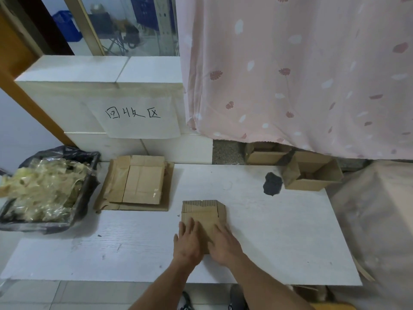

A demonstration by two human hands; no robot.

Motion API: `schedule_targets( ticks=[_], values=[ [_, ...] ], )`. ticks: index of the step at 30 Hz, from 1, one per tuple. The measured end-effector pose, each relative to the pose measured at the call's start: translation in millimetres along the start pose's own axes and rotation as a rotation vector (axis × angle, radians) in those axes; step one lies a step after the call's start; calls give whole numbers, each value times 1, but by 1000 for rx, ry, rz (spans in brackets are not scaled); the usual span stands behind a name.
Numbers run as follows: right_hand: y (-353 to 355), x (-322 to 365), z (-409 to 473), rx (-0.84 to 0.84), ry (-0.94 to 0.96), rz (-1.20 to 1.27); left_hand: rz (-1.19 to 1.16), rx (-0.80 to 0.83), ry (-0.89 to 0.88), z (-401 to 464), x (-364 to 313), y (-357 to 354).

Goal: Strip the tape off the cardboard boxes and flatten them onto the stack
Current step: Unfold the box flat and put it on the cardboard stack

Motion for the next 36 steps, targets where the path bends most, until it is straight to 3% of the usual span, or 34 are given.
schedule_targets(
  ticks=[8, 20, 25, 36],
  values=[
    [-30, 0, 19, 131, -87, -51, -126, 167, 177, 23, 20, -26],
    [-29, -1, 29, 100, -204, -7, -161, 70, 215, 47, 45, -50],
    [-31, -4, 24, 48, -180, -19, -175, -48, 249, 39, 38, -49],
    [-9, -18, 4, -37, -218, 31, -243, -147, 295, 13, 35, -40]
  ],
)
Point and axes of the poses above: each hand's wrist, its own z-axis towards the middle knuckle, its own y-axis out of the back of the hand, x = y × z, the point moved 6 cm from there along z, towards the middle knuckle, and after that the axes turned 12 degrees about x, right-handed, at the moved point
